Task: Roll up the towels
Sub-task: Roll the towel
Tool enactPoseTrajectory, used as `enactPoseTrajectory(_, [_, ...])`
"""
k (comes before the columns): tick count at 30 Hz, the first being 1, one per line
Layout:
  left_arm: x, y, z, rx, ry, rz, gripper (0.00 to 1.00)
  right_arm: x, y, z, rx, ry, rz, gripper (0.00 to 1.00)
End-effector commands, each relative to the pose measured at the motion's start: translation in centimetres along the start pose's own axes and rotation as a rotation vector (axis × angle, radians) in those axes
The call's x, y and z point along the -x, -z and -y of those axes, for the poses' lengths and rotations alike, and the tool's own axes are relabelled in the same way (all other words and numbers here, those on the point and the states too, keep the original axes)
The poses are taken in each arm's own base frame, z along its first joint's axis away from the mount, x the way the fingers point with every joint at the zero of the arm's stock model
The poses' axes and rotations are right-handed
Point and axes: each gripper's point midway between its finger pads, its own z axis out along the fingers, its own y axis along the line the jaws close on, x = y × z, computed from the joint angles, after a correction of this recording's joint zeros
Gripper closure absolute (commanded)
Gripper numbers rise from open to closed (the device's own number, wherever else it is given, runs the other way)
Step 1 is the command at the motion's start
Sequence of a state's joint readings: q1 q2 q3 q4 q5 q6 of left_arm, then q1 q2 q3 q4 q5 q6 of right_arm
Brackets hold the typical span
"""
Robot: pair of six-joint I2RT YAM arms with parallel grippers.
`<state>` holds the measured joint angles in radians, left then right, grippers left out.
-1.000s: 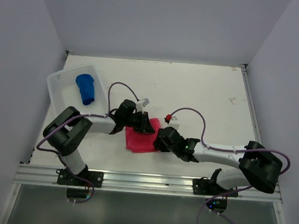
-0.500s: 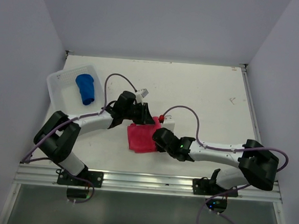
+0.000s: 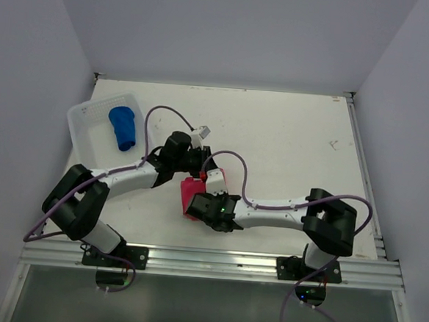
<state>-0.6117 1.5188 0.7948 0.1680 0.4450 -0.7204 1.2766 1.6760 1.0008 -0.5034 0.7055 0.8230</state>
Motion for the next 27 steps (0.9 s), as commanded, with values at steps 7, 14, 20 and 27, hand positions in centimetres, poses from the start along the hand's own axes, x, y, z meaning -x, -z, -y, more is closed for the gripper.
enactPoseTrajectory(7, [-4.1,-0.4,-0.9,-0.032,0.027,-0.054,0.73,0.2,0.1,0.4,-0.195,0.136,0.01,0.86])
enactPoseTrajectory(14, [-6.8,-0.2,-4.5,0.075,0.011,-0.102,0.73,0.6,0.5,-0.3,-0.144,0.117,0.014,0.7])
enactPoseTrajectory(20, [-7.9,0.2,-6.3,0.121,0.027,-0.113,0.74,1.6,1.5,-0.5,-0.092,0.077,0.028,0.57])
enactPoseTrajectory(27, [-7.7,0.8,-6.6,0.137,0.025,-0.101,0.74,3.5,3.8,-0.4,0.084,-0.096,0.064,0.45])
